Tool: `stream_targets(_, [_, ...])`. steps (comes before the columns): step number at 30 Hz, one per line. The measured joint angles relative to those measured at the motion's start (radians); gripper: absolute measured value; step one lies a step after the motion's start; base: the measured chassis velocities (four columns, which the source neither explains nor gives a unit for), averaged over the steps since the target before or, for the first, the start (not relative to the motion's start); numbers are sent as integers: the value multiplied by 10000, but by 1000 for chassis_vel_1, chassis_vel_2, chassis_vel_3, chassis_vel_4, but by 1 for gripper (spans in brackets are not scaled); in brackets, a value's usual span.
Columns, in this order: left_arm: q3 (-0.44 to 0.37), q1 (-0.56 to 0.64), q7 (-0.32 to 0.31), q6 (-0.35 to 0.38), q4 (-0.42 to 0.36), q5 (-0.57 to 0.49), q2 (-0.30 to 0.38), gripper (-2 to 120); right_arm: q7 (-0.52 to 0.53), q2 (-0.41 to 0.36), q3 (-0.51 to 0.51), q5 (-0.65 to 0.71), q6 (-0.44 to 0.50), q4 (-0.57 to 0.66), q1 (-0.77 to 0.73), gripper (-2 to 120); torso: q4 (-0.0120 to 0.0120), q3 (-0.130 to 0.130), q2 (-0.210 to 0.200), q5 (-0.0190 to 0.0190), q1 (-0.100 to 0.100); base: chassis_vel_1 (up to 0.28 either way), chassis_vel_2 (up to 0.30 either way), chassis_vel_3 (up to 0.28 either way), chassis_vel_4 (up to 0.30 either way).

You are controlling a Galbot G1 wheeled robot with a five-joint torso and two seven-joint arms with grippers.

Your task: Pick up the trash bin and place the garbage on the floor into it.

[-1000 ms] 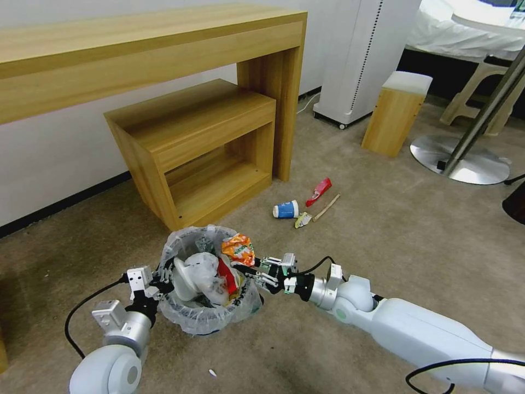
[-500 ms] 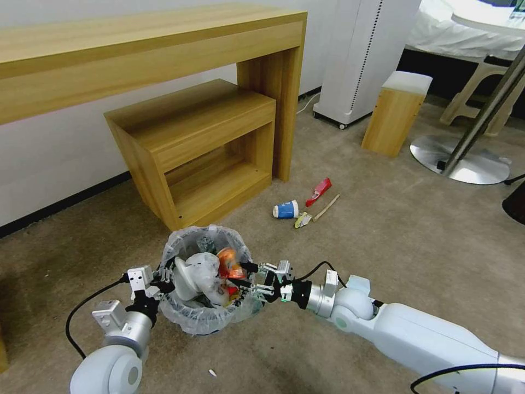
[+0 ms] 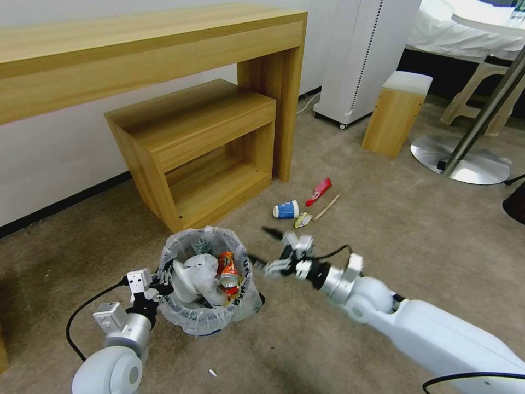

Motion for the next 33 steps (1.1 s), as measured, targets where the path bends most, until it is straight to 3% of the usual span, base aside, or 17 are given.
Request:
stream_targets(6, [-70,12,0,-37,53,-21,61,2,791,-612,1073,-287,-300,-230,-696,100,-1,1,0,1,0,0,0,0,0])
stream_targets(10, [-147,26,2,-84,88,-21,34,2,1885,-962,1305,-1174,-948,-719,-988,100,0,1,0,1,0,0,0,0,0])
stream_targets(13, [-170,-16,3,-116,140,-54,41,2,3397,-1192,1467,-1872,-1880,-874,-1393,100,0,1,0,-1,0,0,0,0,0])
stream_targets(15, [-173,-36,3,-121,167,-74,61,2,3724,-1257,1520,-2070,-2097,-940,-1595,100,0,1,0,0,0,0,0,0,0])
stream_targets(23, [-159,-141,4,-173,259,-136,123,2,4796,-1436,989,-3637,-2497,-1799,-2349,100,0,1,0,0,0,0,0,0,0])
stream_targets(33, [-191,-120,9,-206,264,-178,167,2,5590,-944,264,-4842,-3005,-3142,-2727,100,1,1,0,-3,0,0,0,0,0])
